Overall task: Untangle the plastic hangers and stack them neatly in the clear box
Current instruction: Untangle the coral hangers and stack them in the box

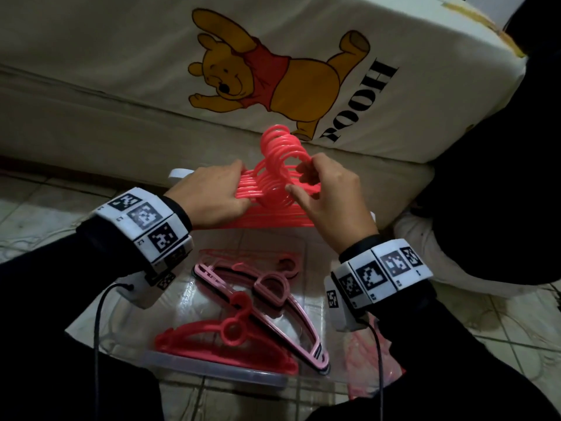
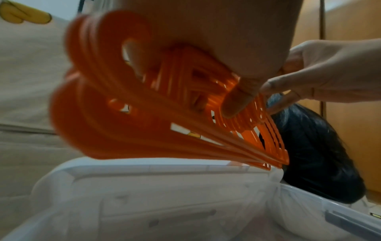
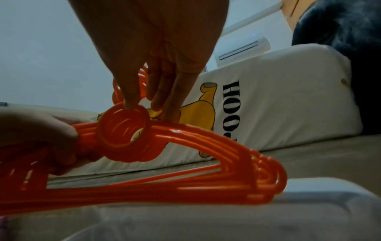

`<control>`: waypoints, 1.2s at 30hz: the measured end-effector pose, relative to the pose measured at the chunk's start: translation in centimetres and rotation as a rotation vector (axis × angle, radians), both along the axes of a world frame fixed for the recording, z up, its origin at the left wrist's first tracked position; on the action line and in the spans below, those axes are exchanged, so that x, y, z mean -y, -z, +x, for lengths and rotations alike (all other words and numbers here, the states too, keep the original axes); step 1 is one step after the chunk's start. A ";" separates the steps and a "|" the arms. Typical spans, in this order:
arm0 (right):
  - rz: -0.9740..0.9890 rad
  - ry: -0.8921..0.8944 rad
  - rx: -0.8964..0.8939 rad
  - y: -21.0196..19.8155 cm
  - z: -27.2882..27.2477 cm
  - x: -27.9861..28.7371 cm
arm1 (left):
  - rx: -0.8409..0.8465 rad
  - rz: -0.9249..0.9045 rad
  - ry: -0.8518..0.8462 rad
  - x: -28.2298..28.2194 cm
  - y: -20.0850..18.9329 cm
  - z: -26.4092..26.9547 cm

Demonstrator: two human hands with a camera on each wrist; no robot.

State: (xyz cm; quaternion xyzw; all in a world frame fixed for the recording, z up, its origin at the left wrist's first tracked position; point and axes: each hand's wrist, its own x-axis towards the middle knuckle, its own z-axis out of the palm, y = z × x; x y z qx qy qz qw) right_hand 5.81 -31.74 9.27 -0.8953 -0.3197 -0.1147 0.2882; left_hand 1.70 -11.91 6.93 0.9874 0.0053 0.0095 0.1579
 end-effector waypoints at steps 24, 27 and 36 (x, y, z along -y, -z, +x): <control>-0.334 -0.096 -0.203 3.3 3.5 -0.3 | -0.032 0.174 -0.025 -1.2 -0.7 0.2; -0.264 -0.093 -0.350 2.9 4.2 1.5 | -0.025 0.162 -0.051 -2.2 -0.9 0.1; -0.265 -0.075 -0.851 7.0 5.7 5.0 | -0.067 0.105 -0.058 -3.9 -1.7 0.3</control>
